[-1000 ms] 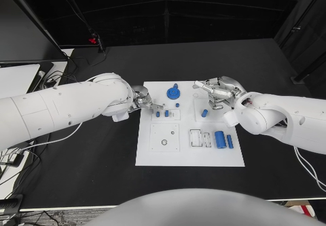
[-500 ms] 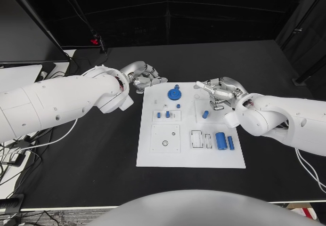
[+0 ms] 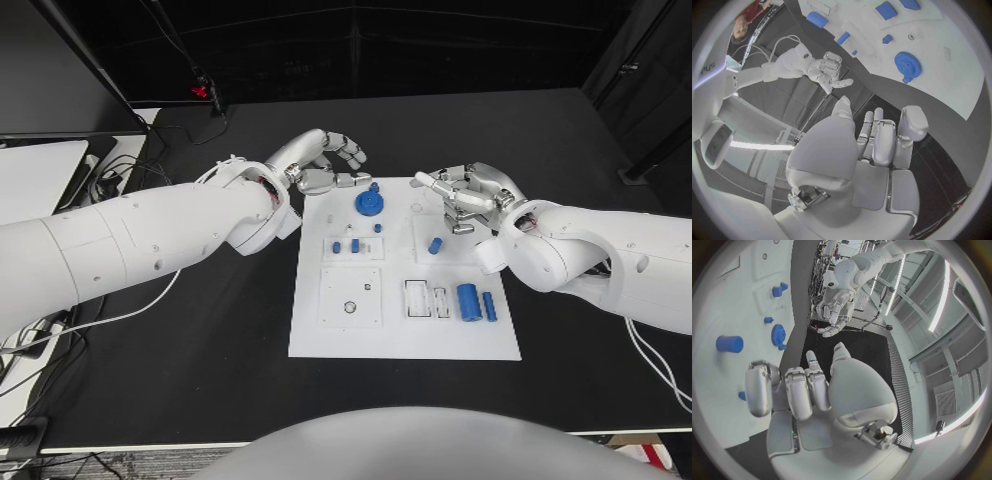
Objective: Assemble the parts on the task board
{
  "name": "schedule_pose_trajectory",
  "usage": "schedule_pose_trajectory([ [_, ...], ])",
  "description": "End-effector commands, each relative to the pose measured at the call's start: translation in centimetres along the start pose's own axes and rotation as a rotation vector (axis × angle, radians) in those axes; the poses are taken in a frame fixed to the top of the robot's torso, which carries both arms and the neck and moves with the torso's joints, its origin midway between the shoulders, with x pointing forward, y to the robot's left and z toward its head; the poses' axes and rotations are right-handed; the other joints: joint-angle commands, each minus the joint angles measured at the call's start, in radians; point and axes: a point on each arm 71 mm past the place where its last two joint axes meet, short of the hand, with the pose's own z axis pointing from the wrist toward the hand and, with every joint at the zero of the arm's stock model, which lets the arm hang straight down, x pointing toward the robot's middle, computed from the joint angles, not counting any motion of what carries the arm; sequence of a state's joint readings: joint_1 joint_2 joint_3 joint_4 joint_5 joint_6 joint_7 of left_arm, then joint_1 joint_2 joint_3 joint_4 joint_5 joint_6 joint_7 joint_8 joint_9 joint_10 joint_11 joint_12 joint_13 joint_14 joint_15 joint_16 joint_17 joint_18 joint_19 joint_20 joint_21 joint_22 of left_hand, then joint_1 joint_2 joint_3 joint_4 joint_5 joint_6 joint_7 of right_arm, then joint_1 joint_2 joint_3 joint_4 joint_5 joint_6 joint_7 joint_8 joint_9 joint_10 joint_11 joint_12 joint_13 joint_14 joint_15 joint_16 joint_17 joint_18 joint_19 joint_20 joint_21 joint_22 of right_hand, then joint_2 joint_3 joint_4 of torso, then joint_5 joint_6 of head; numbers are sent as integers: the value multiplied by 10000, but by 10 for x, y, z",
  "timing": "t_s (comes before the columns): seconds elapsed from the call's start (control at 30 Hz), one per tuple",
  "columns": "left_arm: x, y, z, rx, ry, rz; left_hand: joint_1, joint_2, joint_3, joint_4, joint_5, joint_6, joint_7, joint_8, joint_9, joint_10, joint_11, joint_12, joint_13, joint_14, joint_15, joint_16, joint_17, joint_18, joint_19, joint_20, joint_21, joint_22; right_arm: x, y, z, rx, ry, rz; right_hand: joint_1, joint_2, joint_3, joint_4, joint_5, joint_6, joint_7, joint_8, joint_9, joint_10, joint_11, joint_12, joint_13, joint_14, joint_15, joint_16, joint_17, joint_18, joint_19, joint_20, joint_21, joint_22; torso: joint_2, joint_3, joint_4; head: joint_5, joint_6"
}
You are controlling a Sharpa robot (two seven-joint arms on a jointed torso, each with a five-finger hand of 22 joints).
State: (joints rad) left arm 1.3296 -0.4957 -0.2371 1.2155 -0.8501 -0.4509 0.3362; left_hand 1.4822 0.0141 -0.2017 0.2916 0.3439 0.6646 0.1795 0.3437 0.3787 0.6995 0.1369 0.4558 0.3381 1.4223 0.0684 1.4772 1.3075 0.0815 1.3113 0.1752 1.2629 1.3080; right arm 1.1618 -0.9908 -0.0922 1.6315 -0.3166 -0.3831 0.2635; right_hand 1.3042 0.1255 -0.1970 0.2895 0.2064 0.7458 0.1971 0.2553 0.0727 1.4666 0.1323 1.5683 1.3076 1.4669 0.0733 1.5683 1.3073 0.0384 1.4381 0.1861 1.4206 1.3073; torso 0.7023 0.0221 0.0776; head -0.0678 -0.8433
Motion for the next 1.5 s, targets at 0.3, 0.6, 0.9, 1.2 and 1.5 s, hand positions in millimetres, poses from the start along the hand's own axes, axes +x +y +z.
schedule_pose_trajectory([
  [0.3,26,-13,7,2891,1186,4350,430,-540,1340,53,-639,1584,-106,-805,-1601,1454,-123,-473,-1759,1476,-104,931,2616,-723,2300,-96,2772,2509,0,9,0,-1093,-348,-132,-37,92,-86,17,1,-64,161,65,16,1042,64,25,2632,1039,50,25,2635,77,5,5,19,1980,-2,-2,6,-53,102],
  [0.6,41,-12,11,3523,1486,5857,1522,-762,2297,-3,-1797,2935,-319,-1429,-2258,2795,-368,-1407,-2778,1485,-286,936,2633,-815,2595,-313,3079,2628,0,10,0,-1227,-420,-108,-90,148,-236,13,33,-117,156,192,11,1042,60,25,2632,1039,47,25,2635,-253,963,1,1094,2458,-7,-8,-14,-117,228],
  [0.9,50,-11,18,3621,1928,6707,1778,-826,2681,-7,-2637,3145,-397,-1748,-2504,2866,-403,-1975,-2779,1485,-311,936,2633,-815,2595,-357,3079,2628,0,11,0,-1299,-439,-100,-176,207,-395,17,20,-179,157,309,2,1042,61,25,2632,1039,50,25,2635,-384,1327,2,1502,2635,-6,1,0,-165,253],
  [1.2,59,-12,25,3669,2439,7313,1809,-910,2795,-2,-2820,3075,-452,-1948,-2634,2706,-459,-2221,-2773,1485,-354,936,2633,-815,2595,-379,3079,2628,1,11,0,-1295,-430,-92,-185,223,-416,15,18,-196,159,324,-1,1042,62,25,2632,1039,51,25,2635,-384,1327,2,1502,2635,-7,-5,-5,-162,207],
  [1.5,64,-10,28,3705,2977,7642,1845,-927,2853,-6,-2885,3098,-515,-1993,-2672,2733,-517,-2261,-2764,1485,-393,936,2633,-815,2595,-395,3079,2628,1,10,0,-1238,-414,-85,-187,229,-421,16,18,-195,159,331,0,1042,61,25,2632,1039,52,25,2635,-384,1327,2,1502,2635,-8,3,8,-187,157],
])
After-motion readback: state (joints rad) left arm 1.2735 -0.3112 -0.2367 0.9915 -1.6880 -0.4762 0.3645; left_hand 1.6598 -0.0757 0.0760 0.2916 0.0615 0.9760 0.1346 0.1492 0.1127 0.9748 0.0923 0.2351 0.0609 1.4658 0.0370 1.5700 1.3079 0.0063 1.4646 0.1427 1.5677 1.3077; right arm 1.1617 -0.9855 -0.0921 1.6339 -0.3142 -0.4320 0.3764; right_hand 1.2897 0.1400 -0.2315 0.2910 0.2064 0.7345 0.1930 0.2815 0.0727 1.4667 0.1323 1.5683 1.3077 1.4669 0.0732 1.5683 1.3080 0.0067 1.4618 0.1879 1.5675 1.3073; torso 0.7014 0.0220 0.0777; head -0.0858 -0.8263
